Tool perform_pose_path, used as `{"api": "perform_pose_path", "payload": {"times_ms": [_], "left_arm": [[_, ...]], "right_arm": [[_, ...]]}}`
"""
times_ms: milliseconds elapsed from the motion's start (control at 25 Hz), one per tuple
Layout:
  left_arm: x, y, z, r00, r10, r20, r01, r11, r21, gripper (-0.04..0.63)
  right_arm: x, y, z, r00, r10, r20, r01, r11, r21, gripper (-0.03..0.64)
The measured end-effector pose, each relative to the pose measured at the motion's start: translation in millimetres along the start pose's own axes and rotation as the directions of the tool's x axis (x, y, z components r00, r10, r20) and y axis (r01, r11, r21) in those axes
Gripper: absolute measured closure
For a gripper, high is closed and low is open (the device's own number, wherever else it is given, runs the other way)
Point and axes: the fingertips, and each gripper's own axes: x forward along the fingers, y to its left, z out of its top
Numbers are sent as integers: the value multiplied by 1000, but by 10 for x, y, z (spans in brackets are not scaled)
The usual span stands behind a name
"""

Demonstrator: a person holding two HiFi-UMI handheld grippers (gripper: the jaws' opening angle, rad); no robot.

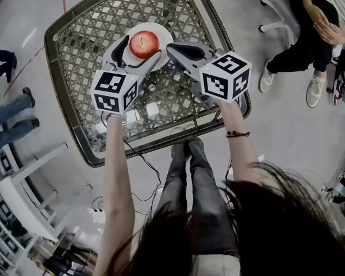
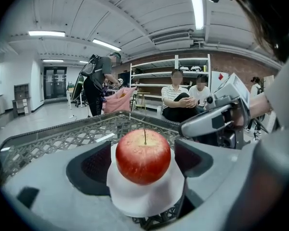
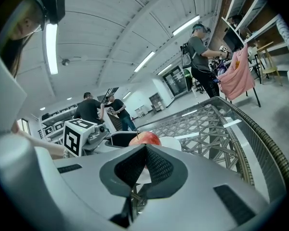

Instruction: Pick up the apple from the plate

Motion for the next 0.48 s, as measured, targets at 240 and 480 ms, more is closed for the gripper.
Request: {"api": "perform_pose_path", "payload": {"times_ms": [240,480], "left_arm": [[99,14,-20,1000,-6,-13,6,1000,23,190],[157,3,-19,1000,-8,-21,9,999,42,192]], "right_arm": [[-8,-35,-47,1000,-6,5,6,1000,5,607],[-40,-45,-32,1000,-16,19,16,1000,9,607]]}}
